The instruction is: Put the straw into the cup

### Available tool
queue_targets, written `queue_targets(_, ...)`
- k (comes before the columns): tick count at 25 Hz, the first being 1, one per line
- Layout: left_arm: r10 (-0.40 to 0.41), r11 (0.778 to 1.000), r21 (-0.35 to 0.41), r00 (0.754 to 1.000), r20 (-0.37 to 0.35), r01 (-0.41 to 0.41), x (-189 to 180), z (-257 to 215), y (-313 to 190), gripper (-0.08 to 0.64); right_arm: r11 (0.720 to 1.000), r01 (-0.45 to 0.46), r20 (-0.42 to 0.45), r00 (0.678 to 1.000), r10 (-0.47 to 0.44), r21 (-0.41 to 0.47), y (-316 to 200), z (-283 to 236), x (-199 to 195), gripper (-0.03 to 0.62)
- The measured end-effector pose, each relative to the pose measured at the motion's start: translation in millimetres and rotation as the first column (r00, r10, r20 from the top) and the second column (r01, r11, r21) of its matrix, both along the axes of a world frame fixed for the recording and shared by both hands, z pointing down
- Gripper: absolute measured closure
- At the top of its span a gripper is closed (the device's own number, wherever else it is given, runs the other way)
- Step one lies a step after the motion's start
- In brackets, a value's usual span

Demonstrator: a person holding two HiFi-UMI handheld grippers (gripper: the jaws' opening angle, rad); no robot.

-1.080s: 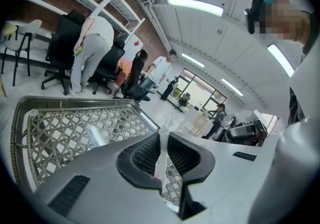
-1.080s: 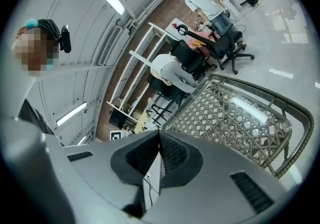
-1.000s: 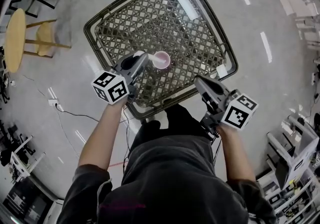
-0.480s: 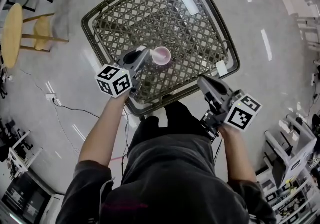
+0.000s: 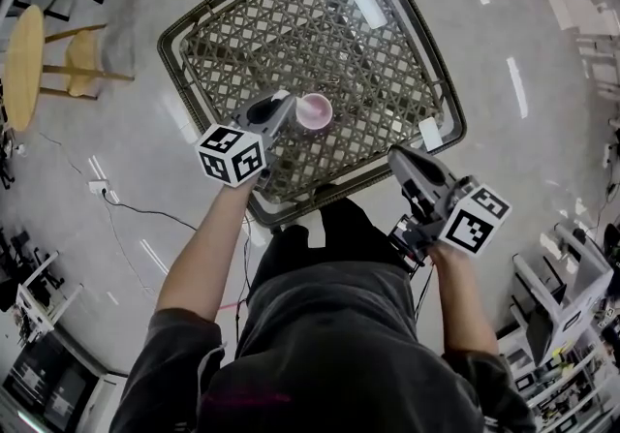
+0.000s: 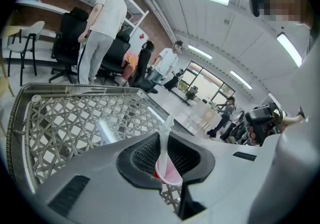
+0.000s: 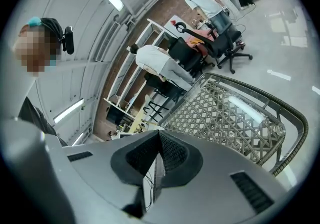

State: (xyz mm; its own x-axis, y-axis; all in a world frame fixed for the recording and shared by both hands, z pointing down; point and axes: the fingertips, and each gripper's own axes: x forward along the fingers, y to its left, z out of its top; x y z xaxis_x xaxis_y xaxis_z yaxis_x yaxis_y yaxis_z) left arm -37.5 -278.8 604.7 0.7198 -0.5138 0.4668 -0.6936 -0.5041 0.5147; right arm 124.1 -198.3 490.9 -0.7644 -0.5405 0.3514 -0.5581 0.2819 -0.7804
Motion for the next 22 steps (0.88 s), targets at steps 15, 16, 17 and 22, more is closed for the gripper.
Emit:
queue_targets(15, 0.007, 1.000, -0.017, 1.000, 0.026, -0.006, 4.5, 22.1, -1.3, 0.508, 1.000, -0.009, -0.014, 1.000, 0.009, -0.012, -4.5, 6.7, 1.5, 0.578)
queue_targets(16, 0.009, 1.000, -0.015, 1.000, 0.027, -0.008, 5.5, 22.2, -1.4, 0.508, 1.000, -0.009, -0.015, 1.000, 0.009, -0.013, -4.5, 6.9, 1.6, 0.578)
queue_targets(17, 0.012, 1.000, -0.013, 1.000, 0.029, -0.011, 6.7, 22.1, -1.3, 0.508, 1.000, -0.010, -0.016, 1.000, 0.010, -0.013, -4.4, 6.8, 1.5, 0.578)
queue_targets(22, 0.029, 1.000, -0.007, 0.999, 0.040, -0.029, 9.2, 20.9, 0.7, 0.505, 1.000, -0.009, -0.011, 1.000, 0.008, -0.014, -2.9, 5.3, -3.0, 0.578)
